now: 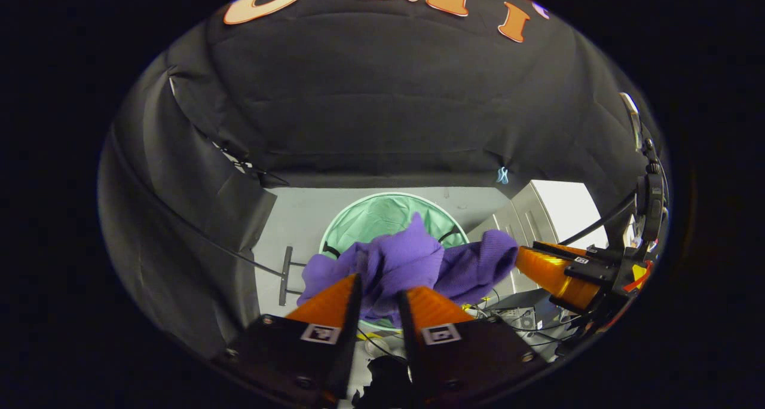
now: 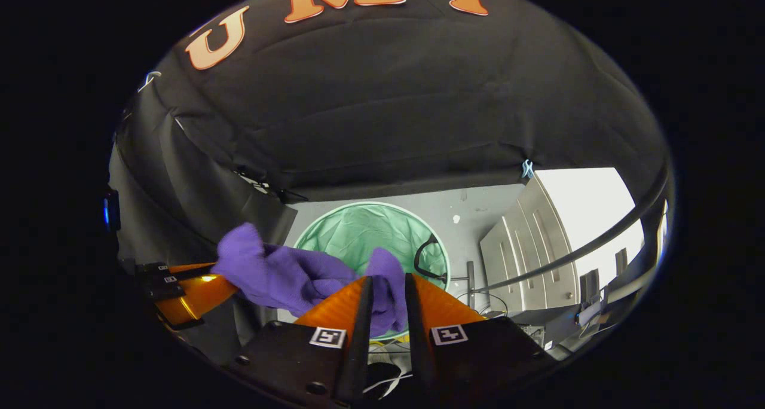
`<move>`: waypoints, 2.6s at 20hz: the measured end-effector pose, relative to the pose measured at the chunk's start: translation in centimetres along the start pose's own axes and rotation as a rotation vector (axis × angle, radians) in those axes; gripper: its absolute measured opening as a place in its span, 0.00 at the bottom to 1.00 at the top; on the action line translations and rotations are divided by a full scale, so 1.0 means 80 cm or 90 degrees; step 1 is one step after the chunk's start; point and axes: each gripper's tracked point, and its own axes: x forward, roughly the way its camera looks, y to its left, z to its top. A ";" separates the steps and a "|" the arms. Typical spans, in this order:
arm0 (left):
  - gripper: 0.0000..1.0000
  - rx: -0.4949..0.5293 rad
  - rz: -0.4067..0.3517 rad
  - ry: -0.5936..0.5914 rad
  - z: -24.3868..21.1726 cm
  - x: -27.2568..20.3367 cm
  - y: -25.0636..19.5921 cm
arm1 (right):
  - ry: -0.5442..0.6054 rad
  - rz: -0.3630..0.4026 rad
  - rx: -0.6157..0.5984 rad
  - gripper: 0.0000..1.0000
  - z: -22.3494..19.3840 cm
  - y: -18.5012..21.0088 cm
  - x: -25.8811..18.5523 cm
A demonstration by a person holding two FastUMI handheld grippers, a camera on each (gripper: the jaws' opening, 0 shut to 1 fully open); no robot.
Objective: Grasp the clothes on the hanger with both hands and then place them into the laundry hamper below.
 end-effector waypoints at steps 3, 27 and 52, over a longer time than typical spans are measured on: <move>0.90 -0.030 0.001 -0.010 0.002 -0.016 0.005 | -0.024 -0.008 -0.001 0.49 0.017 -0.005 -0.021; 0.98 -0.014 0.022 -0.250 0.086 -0.203 -0.035 | -0.259 -0.024 -0.009 0.98 0.136 -0.066 -0.255; 0.92 -0.084 0.158 -0.647 0.132 -0.598 -0.031 | -0.553 0.058 -0.105 0.89 0.203 -0.120 -0.572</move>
